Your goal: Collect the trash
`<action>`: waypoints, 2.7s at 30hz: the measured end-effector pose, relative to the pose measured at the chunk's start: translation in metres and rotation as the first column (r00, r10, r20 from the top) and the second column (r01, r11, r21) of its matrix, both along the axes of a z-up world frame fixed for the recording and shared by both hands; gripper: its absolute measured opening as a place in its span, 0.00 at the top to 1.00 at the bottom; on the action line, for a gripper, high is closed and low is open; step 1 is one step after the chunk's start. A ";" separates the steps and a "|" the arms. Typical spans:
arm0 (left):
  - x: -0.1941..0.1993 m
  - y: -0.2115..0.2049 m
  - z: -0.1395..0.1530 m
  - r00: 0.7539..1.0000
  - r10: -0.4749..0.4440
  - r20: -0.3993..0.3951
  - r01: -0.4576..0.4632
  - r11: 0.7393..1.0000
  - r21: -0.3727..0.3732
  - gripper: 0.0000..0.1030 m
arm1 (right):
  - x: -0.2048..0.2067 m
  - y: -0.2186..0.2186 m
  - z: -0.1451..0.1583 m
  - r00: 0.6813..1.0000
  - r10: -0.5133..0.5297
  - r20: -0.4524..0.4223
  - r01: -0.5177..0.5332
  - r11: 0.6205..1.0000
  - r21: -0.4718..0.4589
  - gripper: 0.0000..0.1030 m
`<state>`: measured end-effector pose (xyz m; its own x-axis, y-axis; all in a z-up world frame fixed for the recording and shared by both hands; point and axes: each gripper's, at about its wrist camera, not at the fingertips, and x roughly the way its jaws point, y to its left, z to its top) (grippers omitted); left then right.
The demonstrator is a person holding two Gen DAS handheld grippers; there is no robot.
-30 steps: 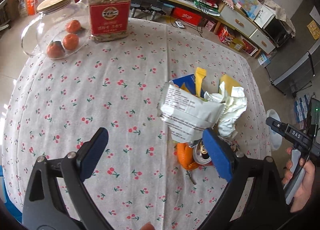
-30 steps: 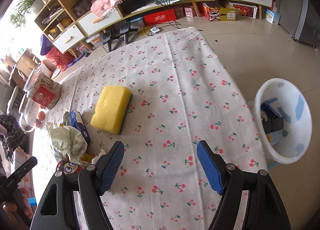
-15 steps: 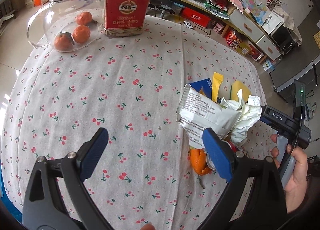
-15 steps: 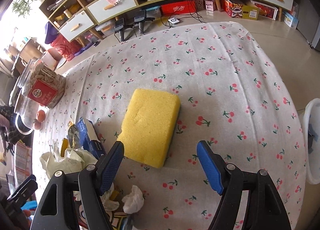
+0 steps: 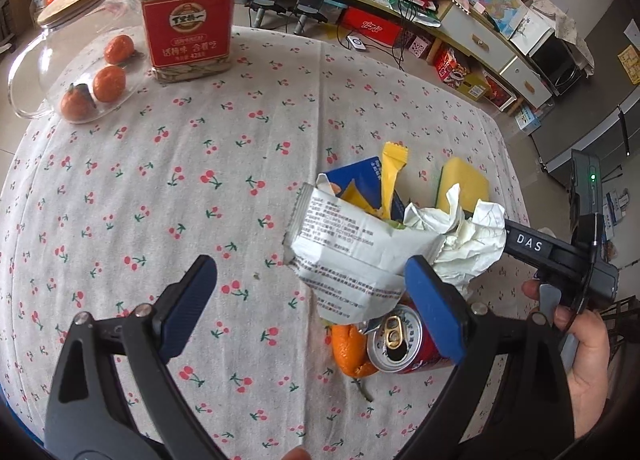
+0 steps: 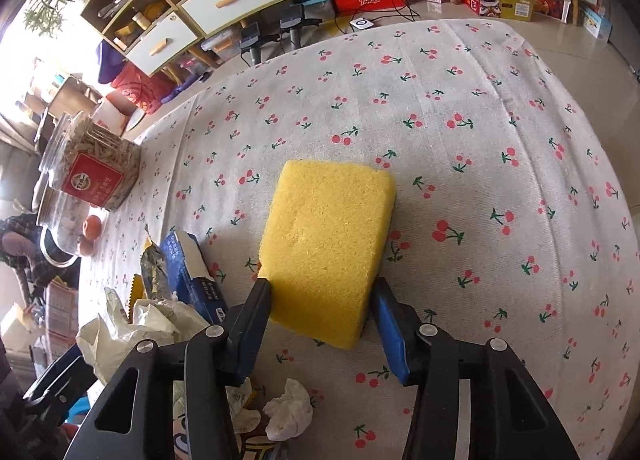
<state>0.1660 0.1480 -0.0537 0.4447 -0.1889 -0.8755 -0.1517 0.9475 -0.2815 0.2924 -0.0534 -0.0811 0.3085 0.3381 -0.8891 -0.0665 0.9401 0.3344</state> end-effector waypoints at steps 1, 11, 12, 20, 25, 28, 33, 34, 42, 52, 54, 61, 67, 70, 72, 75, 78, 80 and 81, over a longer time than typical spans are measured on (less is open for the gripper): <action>0.002 -0.003 -0.001 1.000 -0.008 -0.002 0.008 1.000 0.000 0.08 | -0.002 -0.002 0.003 1.000 -0.002 0.003 0.002 1.000 0.001 0.52; 0.014 -0.025 -0.008 0.997 -0.075 -0.002 0.075 0.997 -0.032 0.08 | -0.022 -0.027 0.026 0.999 -0.013 0.040 0.012 1.000 0.020 0.53; 0.014 -0.028 -0.010 0.996 -0.086 -0.004 0.086 0.996 -0.011 0.08 | -0.024 -0.031 0.027 0.999 -0.016 0.042 0.015 1.000 0.022 0.53; 0.013 -0.033 -0.012 0.994 -0.107 0.002 0.107 0.993 0.044 0.22 | -0.042 -0.059 0.030 0.998 -0.049 0.042 0.048 0.999 0.013 0.53; 0.009 -0.027 -0.019 0.996 -0.094 -0.009 0.094 0.995 0.012 0.36 | -0.052 -0.077 0.032 0.997 -0.067 0.044 0.066 0.998 0.009 0.52; 0.005 -0.028 -0.024 0.996 -0.088 -0.009 0.088 0.996 -0.001 0.38 | -0.057 -0.086 0.033 0.996 -0.073 0.045 0.073 0.997 0.005 0.52; 0.002 -0.030 -0.029 0.995 -0.099 -0.018 0.099 0.995 0.012 0.51 | -0.065 -0.099 0.032 0.995 -0.087 0.041 0.087 0.996 0.003 0.53; 0.001 -0.032 -0.033 0.994 -0.107 -0.027 0.107 0.994 0.003 0.59 | -0.066 -0.101 0.031 0.995 -0.090 0.039 0.090 0.996 0.003 0.52; -0.008 -0.038 -0.016 0.993 -0.114 0.016 0.113 0.993 0.024 0.91 | -0.075 -0.111 0.035 0.995 -0.086 0.046 0.086 0.996 -0.002 0.52; -0.021 -0.038 0.026 0.984 -0.070 0.161 0.064 0.997 0.045 0.95 | -0.091 -0.145 0.059 0.988 -0.107 0.115 0.107 0.994 0.006 0.52; -0.025 -0.042 0.032 0.981 -0.074 0.181 0.067 0.997 0.043 0.95 | -0.094 -0.159 0.062 0.985 -0.123 0.123 0.123 0.992 0.011 0.52; -0.031 -0.078 0.049 0.962 -0.150 0.229 0.141 0.988 0.054 0.95 | -0.100 -0.234 0.069 0.959 -0.248 0.138 0.250 0.968 0.006 0.52; -0.022 -0.124 0.054 0.942 -0.247 0.229 0.243 0.969 0.046 0.95 | -0.105 -0.311 0.056 0.913 -0.394 0.108 0.397 0.918 -0.008 0.52; -0.017 -0.148 0.053 0.932 -0.286 0.221 0.289 0.957 0.021 0.95 | -0.107 -0.335 0.046 0.895 -0.437 0.086 0.440 0.898 -0.017 0.52; -0.015 -0.167 0.051 0.924 -0.315 0.217 0.319 0.948 0.020 0.95 | -0.106 -0.345 0.039 0.889 -0.453 0.072 0.455 0.890 -0.018 0.52; -0.011 -0.192 0.050 0.910 -0.357 0.210 0.361 0.932 0.022 0.95 | -0.103 -0.351 0.031 0.886 -0.461 0.055 0.462 0.887 -0.013 0.50; -0.011 -0.214 0.050 0.894 -0.396 0.210 0.398 0.917 0.031 0.95 | -0.100 -0.355 0.024 0.883 -0.466 0.049 0.467 0.884 -0.010 0.47; -0.010 -0.227 0.050 0.884 -0.418 0.210 0.419 0.907 0.039 0.95 | -0.100 -0.357 0.023 0.882 -0.470 0.042 0.470 0.883 0.006 0.40; -0.011 -0.231 0.049 0.880 -0.427 0.207 0.428 0.903 0.041 0.95 | -0.100 -0.359 0.022 0.880 -0.474 0.038 0.473 0.881 0.015 0.39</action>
<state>0.1550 -0.0829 -0.0043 0.4896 -0.4069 -0.7712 0.3298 0.9052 -0.2682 0.1919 -0.4125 -0.0590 0.4677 0.1471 -0.8716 0.3728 0.8612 0.3454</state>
